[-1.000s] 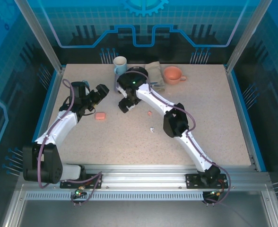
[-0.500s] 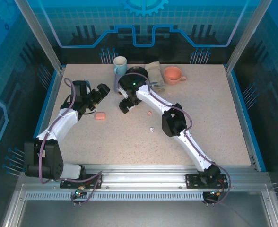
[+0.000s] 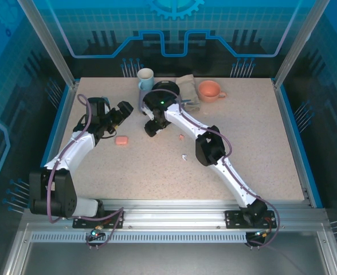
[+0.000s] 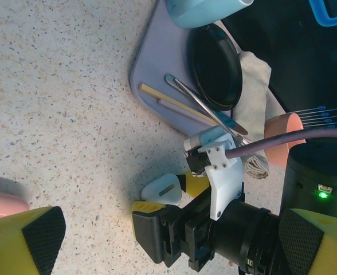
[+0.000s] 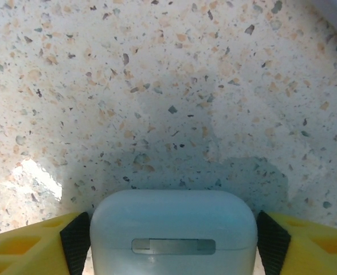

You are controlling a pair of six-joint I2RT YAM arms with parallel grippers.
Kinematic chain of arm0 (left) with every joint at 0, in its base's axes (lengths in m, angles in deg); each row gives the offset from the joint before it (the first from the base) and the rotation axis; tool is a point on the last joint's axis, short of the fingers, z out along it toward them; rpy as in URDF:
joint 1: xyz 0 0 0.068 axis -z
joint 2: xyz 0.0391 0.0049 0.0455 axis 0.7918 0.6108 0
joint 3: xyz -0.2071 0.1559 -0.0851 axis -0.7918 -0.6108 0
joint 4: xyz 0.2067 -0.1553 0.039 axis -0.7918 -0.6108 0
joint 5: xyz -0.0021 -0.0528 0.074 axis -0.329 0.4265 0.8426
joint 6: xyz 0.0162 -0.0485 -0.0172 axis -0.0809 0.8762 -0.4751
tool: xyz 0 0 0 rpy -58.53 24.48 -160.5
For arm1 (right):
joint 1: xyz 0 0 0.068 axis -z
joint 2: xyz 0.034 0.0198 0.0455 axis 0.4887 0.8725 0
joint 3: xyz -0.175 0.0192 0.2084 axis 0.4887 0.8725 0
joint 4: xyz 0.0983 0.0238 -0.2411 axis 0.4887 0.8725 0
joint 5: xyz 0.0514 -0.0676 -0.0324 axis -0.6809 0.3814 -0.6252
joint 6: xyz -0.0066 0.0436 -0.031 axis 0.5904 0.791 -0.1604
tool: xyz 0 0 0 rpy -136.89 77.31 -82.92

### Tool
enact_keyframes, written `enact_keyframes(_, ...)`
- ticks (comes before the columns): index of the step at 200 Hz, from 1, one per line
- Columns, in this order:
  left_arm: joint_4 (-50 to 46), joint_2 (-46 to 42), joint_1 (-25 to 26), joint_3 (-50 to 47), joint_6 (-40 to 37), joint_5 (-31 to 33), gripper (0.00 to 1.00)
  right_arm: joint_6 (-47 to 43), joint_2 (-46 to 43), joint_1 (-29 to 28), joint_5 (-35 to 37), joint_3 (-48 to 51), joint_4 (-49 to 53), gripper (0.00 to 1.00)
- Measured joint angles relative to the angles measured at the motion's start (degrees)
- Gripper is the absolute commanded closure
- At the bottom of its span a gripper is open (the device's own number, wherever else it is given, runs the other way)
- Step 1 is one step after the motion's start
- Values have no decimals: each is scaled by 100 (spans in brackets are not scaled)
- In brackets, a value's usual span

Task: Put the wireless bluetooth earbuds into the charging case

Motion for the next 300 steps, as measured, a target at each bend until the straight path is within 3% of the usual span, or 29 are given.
enact_keyframes(41, -186, -87, 0, 35, -9, -2, 1, 85, 0, -4, -9, -22, -4, 45)
enact_keyframes(85, -393, -188, 0, 37, -9, -9, 1, 420, -195, 11, -275, 254, -90, 51)
enact_keyframes(135, -404, -417, 0, -48, 131, -188, 1, 1202, -1276, 175, -1261, 1456, -570, 52)
enact_keyframes(185, 922, -1172, -11, -1665, 444, -479, 1, 2365, -2337, 730, -2162, 2197, -1353, 52)
enact_keyframes(217, 1659, -1095, 17, -2500, 1058, -520, 1, 3077, -2632, 946, -2605, 2544, -1941, 52)
enact_keyframes(300, 1746, 22, 205, -999, 2712, -940, 1, 3305, -2988, 955, -3204, 3630, -2955, 53)
